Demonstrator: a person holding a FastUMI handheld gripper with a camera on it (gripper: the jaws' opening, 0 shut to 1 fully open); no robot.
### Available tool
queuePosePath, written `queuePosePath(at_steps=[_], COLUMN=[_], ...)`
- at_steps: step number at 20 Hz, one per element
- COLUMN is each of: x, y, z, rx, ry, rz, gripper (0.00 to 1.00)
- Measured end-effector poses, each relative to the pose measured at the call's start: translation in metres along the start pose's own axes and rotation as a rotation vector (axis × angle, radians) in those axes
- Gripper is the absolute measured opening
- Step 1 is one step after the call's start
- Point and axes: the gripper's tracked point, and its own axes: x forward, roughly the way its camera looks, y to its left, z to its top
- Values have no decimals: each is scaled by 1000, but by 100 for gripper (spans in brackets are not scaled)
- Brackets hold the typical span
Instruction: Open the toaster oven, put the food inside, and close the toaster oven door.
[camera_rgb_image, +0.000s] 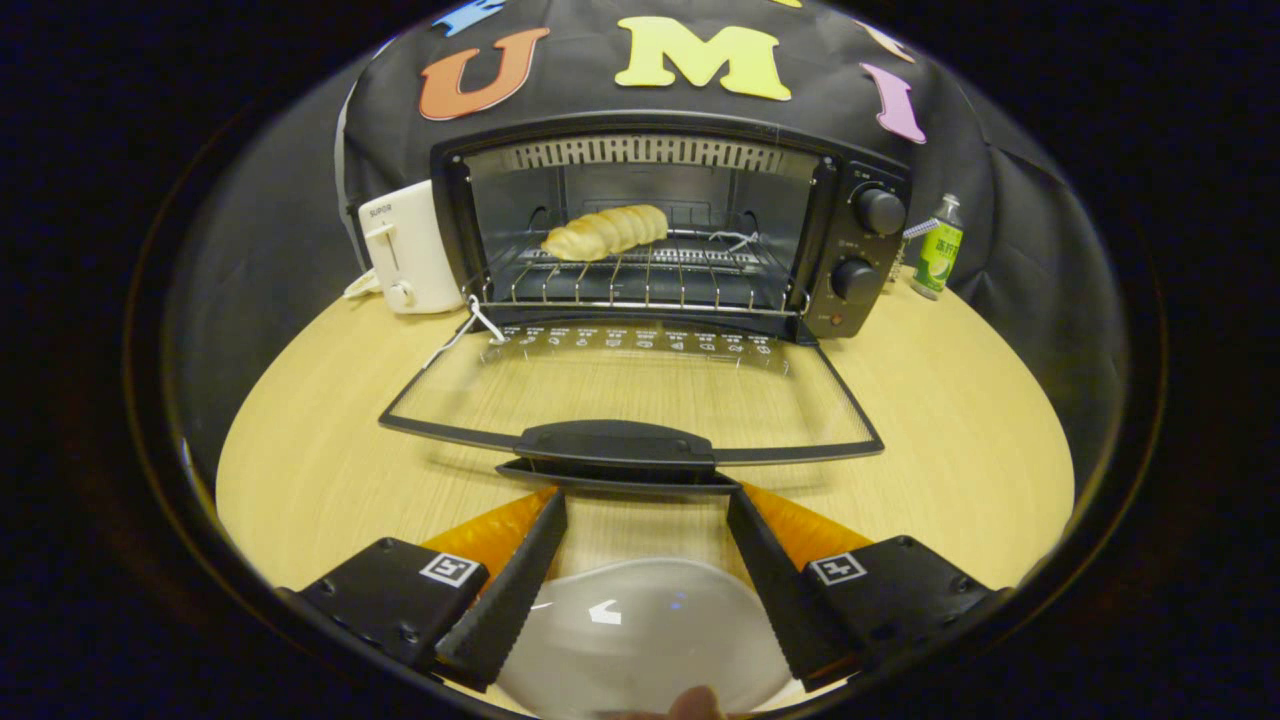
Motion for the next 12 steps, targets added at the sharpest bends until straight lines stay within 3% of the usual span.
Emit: queuePosePath(at_steps=[12], x=[-40], y=[0], z=[57], rx=[45], ry=[-211], rz=[41], gripper=[100])
